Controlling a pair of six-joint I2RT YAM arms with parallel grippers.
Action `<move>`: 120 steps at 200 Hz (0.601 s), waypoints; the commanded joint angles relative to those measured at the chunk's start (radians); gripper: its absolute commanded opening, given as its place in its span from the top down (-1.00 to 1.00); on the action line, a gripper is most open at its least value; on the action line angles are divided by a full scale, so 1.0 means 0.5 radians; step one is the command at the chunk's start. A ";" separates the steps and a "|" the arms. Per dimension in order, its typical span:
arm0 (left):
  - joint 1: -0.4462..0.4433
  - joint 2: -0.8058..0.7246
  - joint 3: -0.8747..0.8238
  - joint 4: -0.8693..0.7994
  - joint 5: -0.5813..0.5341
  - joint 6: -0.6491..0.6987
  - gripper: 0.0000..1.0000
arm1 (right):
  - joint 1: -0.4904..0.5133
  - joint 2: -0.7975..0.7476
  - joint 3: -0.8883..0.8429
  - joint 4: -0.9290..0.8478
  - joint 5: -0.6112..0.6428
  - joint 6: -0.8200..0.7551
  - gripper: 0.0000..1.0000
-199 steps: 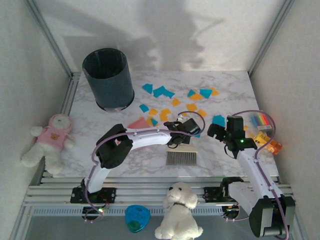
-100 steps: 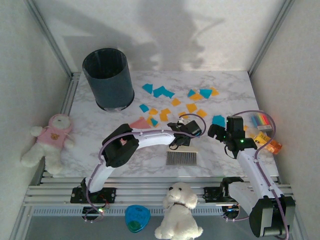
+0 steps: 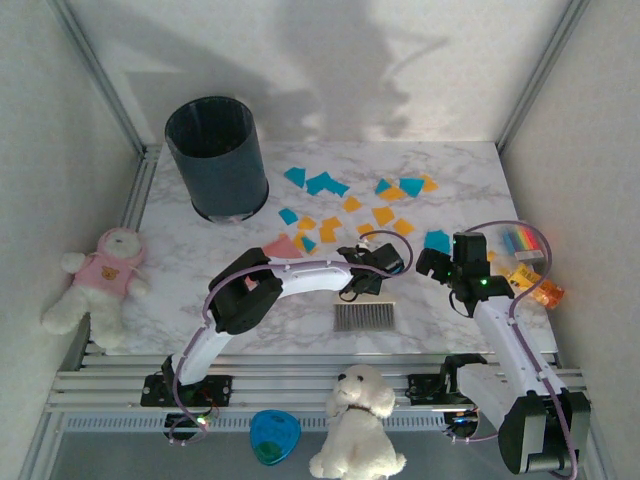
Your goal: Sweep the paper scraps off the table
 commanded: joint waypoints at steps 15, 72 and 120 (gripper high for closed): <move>-0.027 0.032 0.026 -0.077 -0.045 -0.020 0.43 | 0.012 0.015 0.064 -0.044 0.037 0.018 -0.98; -0.031 -0.093 0.029 -0.060 -0.192 0.054 0.61 | 0.012 0.022 0.071 -0.054 0.031 0.030 -0.98; -0.031 -0.341 -0.100 0.116 -0.438 0.428 0.66 | 0.002 0.074 0.129 -0.057 -0.139 0.064 -0.97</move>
